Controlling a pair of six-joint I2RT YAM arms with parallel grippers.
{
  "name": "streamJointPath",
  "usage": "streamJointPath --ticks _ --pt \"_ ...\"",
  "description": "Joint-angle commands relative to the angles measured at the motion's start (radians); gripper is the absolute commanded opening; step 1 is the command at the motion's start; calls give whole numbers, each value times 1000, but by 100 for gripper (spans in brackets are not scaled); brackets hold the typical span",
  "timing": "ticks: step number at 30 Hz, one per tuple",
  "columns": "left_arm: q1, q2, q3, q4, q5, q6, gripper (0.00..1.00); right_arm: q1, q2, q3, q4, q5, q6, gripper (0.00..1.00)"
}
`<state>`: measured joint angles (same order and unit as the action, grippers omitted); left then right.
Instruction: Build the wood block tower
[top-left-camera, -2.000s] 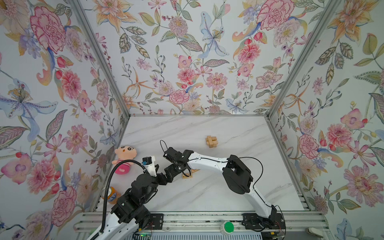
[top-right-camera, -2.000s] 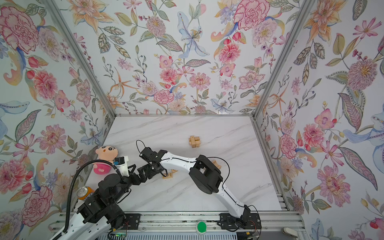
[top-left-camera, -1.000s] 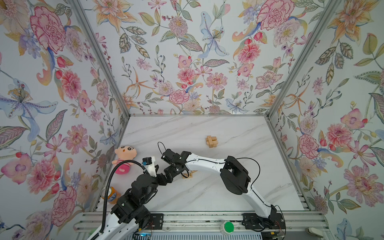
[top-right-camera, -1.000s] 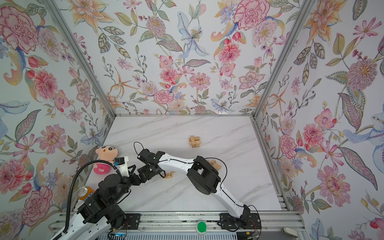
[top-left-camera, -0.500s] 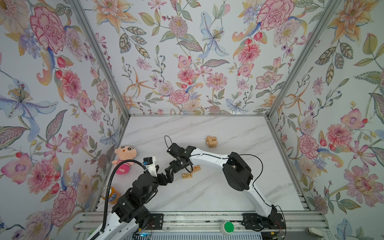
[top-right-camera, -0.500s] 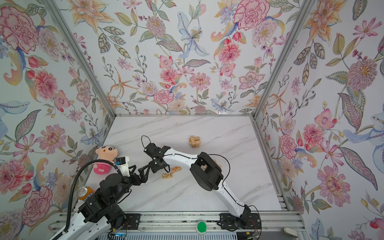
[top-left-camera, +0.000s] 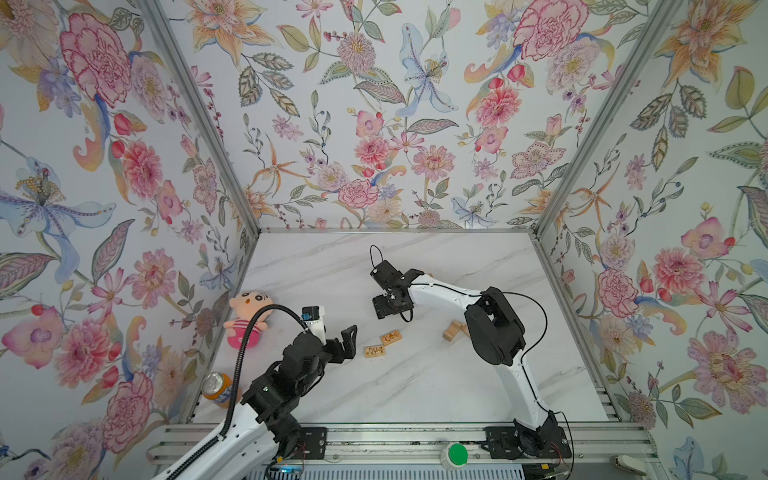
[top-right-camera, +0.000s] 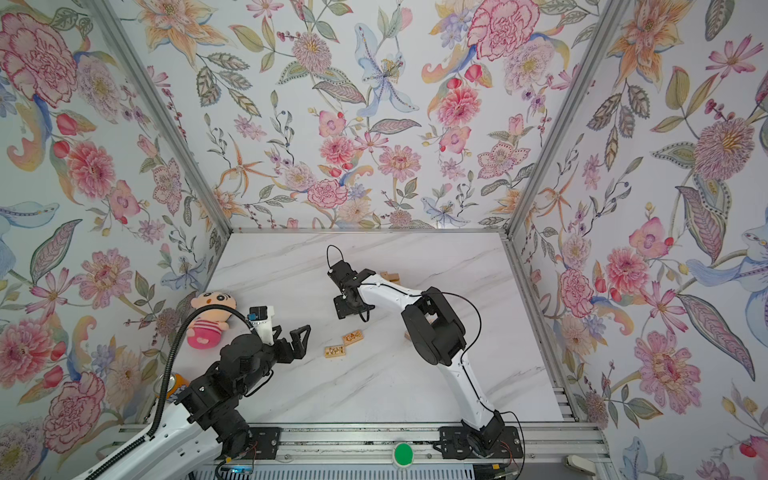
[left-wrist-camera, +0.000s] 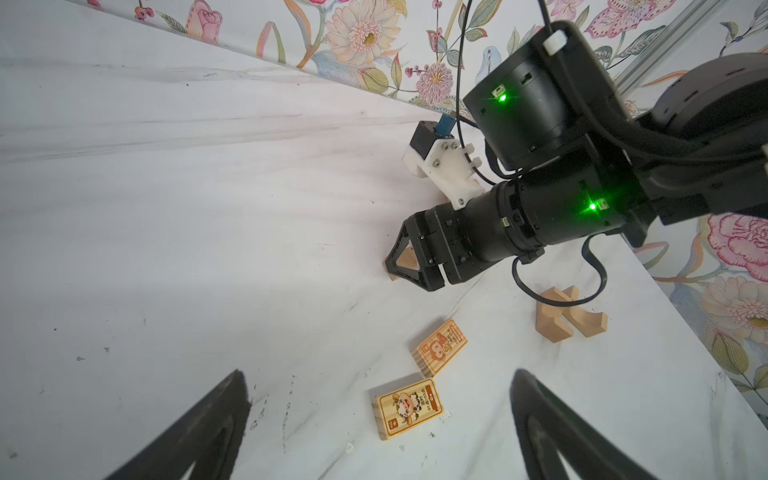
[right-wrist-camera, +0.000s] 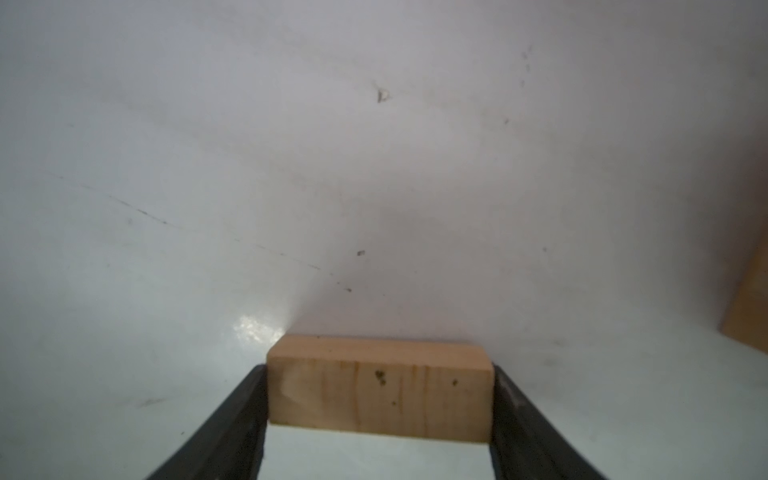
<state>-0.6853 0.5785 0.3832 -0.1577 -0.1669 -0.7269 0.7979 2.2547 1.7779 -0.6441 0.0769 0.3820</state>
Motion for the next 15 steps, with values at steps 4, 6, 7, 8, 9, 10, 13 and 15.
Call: streamJointPath --ticks 4,6,7,8,9,10,13,15 --pt "12 112 52 129 32 43 99 -23 -41 -47 17 -37 1 60" --pt "12 150 64 150 44 49 99 -28 -39 -53 24 -50 6 60" --pt "12 164 67 159 48 50 99 -30 -35 -54 25 -57 7 61" --pt "12 178 68 174 54 53 99 -32 -30 -52 26 -61 9 61" --pt "12 186 69 189 58 55 99 -33 -28 -51 25 -68 12 61" --pt "12 202 68 202 63 57 99 -35 -26 -53 25 -76 17 61" --pt "12 256 88 223 78 69 99 -30 -32 -68 39 -101 28 64" --pt "11 291 107 227 92 78 99 -28 -32 -77 50 -113 32 65"
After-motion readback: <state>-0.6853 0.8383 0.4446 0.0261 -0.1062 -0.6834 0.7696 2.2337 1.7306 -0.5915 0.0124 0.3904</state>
